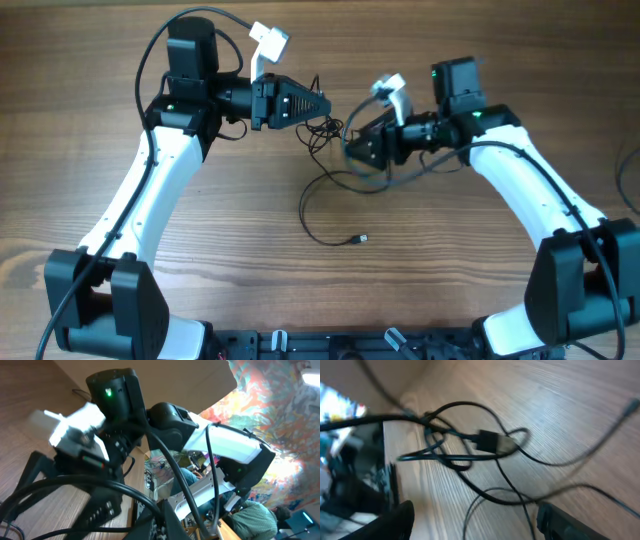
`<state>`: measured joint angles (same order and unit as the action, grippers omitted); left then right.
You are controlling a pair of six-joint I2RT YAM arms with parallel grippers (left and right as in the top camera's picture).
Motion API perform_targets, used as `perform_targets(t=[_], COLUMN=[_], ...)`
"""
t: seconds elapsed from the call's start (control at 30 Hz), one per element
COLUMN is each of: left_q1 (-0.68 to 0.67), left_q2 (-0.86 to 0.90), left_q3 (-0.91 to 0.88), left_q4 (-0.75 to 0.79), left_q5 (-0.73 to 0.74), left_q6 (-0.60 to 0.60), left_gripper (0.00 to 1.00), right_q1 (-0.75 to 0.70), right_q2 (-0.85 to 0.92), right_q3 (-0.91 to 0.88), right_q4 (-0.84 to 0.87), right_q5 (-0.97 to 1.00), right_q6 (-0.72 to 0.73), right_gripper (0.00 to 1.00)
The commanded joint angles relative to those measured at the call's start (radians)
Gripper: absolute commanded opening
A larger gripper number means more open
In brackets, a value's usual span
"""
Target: Untangle cables
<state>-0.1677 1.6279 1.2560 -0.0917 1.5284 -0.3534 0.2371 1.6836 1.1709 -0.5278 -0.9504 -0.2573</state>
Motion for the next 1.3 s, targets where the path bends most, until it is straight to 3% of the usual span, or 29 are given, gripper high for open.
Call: perform_targets(t=[0.0,0.03,0.07,0.1,0.13,0.17,0.2,0.33,0.43,0.6,0.67,0.77,0.83,0.97,1.07,1.13,1.2,1.27], left_q1=[-0.001,-0.001,-0.001,-0.001,-0.001,-0.001,-0.001,0.000,0.000,0.002,0.003,0.035,0.087,0.167,0.175,0.193,0.231,0.300], left_q2=[-0.020,-0.020,-0.020,-0.020,-0.020,-0.020,-0.020,-0.020,-0.020,-0.020,-0.020,-0.020,-0.020,-0.019,-0.019,-0.019,-0.019,-0.019], left_q3=[0.006,0.006,0.006,0.006,0.006,0.006,0.006,0.006,0.006,0.006,0.006,0.006,0.006,0.006,0.006,0.006,0.006,0.006], left_q4=[0.030,0.048,0.071,0.085,0.104,0.105,0.104,0.094,-0.038,-0.506,-0.629,-0.755,-0.804,-0.800,-0.824,-0.865,-0.876,-0.875], left_q5=[-0.003,-0.003,-0.003,-0.003,-0.003,-0.004,-0.004,-0.119,-0.384,-0.998,-1.201,-1.432,-1.506,-1.509,-1.632,-1.749,-1.762,-1.771], left_q6=[-0.079,-0.112,-0.155,-0.179,-0.188,-0.187,-0.187,-0.186,-0.175,-0.176,-0.190,-0.311,-0.432,-0.640,-0.644,-0.651,-0.651,-0.654], left_gripper=[0.04,0.04,0.04,0.04,0.04,0.04,0.04,0.04,0.04,0.04,0.04,0.04,0.04,0.04,0.04,0.04,0.04,0.04], right_q1=[0.042,0.054,0.058,0.059,0.059,0.059,0.059,0.005,-0.144,-0.455,-0.533,-0.623,-0.670,-0.686,-0.687,-0.686,-0.686,-0.687], right_q2=[0.018,0.027,0.032,0.035,0.043,0.046,0.046,0.027,-0.026,-0.044,-0.044,-0.044,-0.044,-0.044,-0.044,-0.044,-0.044,-0.044], right_q3=[-0.006,-0.006,-0.006,-0.006,-0.006,-0.006,-0.006,-0.006,-0.006,-0.006,-0.006,-0.006,-0.006,-0.006,-0.006,-0.006,-0.006,-0.006], right_q4=[0.032,0.063,0.072,0.079,0.094,0.100,0.103,0.111,0.108,0.109,0.108,0.109,0.108,0.108,0.076,0.045,0.010,-0.040], right_q5=[0.010,0.066,0.098,0.101,0.101,0.101,0.101,0.010,-0.268,-0.282,-0.285,-0.275,-0.227,-0.144,0.168,0.269,0.319,0.505], right_q6=[-0.215,-0.210,-0.204,-0.184,-0.143,-0.128,-0.106,0.016,0.029,0.183,0.211,0.261,0.325,0.359,0.456,0.497,0.494,0.583], right_gripper=[0.76,0.58,0.46,0.43,0.31,0.10,0.04,0.04,0.04,0.04,0.04,0.04,0.05,0.04,0.04,0.04,0.04,0.04])
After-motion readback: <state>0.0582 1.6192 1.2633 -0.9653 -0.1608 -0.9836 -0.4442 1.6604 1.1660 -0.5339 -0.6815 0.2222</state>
